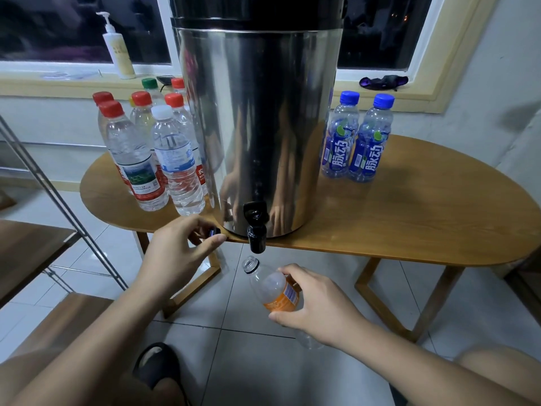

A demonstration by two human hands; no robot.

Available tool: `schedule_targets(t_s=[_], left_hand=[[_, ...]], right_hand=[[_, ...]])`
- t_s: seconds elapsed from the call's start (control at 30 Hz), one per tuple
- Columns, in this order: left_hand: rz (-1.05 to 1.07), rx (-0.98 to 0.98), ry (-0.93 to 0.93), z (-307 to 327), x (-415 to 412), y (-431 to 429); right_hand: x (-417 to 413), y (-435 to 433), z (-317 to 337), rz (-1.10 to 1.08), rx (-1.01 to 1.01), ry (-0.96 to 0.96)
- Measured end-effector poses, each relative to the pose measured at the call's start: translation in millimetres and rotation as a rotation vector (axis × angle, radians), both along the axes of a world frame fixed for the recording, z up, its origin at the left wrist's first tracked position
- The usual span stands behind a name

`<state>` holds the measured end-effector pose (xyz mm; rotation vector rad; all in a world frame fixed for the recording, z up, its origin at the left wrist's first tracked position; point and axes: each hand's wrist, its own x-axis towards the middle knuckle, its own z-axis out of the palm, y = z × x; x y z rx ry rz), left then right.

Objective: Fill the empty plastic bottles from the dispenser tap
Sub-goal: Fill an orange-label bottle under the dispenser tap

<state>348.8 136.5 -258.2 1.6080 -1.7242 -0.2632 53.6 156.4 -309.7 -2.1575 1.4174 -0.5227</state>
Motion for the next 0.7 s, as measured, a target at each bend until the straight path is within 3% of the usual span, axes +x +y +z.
schedule_targets(t_s=[0.3,0.7], left_hand=[[0.083,-0.012,-0.007,-17.6,3.0,-25.5],[0.055,-0.085,0.029,8.0,-2.2,2.9]], right_hand=[[0.6,-0.8,-0.2,-0.010,0.043,-0.027],[1.0,-4.3,-5.7,-0.005,0.088,-0.078]])
